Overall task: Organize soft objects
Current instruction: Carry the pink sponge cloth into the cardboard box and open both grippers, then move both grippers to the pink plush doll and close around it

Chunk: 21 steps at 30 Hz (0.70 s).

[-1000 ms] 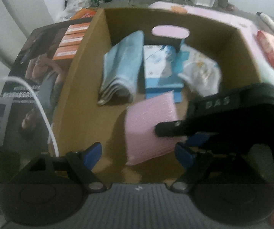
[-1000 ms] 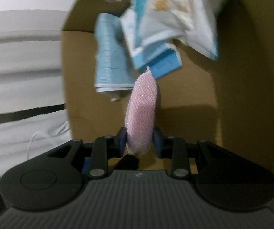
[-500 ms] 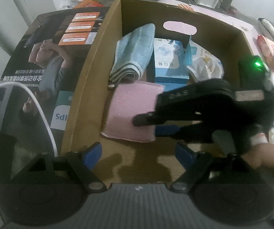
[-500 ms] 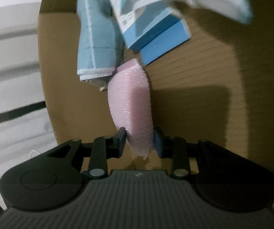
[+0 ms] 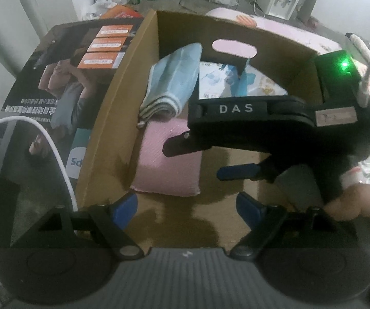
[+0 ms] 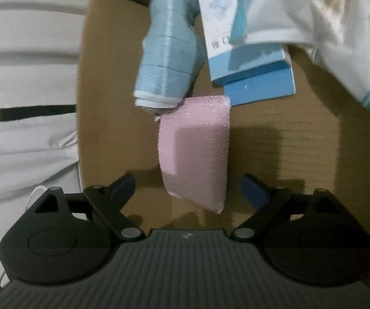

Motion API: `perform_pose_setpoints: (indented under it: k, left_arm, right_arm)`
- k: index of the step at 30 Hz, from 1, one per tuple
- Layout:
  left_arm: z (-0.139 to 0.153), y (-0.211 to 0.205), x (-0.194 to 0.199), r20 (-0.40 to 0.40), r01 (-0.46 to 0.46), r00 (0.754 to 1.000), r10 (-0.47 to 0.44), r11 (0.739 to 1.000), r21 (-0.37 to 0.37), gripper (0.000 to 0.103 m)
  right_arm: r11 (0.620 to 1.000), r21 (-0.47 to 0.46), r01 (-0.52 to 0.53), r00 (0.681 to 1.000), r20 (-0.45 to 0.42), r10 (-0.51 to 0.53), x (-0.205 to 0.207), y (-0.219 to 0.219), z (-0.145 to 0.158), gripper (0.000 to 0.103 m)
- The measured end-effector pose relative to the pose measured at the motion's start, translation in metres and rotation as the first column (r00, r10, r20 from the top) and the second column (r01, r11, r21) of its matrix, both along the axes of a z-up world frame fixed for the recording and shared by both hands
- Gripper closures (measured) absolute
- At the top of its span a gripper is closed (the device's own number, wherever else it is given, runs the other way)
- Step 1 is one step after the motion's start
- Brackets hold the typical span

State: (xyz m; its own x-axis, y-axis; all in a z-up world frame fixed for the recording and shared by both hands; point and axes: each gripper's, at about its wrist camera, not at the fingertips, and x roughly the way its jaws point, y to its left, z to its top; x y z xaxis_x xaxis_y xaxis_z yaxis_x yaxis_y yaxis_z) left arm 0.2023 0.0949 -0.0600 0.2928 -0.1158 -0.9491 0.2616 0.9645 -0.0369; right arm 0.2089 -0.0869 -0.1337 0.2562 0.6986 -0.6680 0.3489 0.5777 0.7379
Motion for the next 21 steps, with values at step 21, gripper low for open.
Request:
perform_pose_setpoints:
  k: [21]
  left_arm:
    - [0.067,-0.195,-0.048,0.122,0.109,0.988,-0.095,0.987,-0.115,0.017]
  right_arm:
    - [0.918,0.315,0.241,0.917,0.237,-0.322,-0.095,-0.238,0.103,0.011]
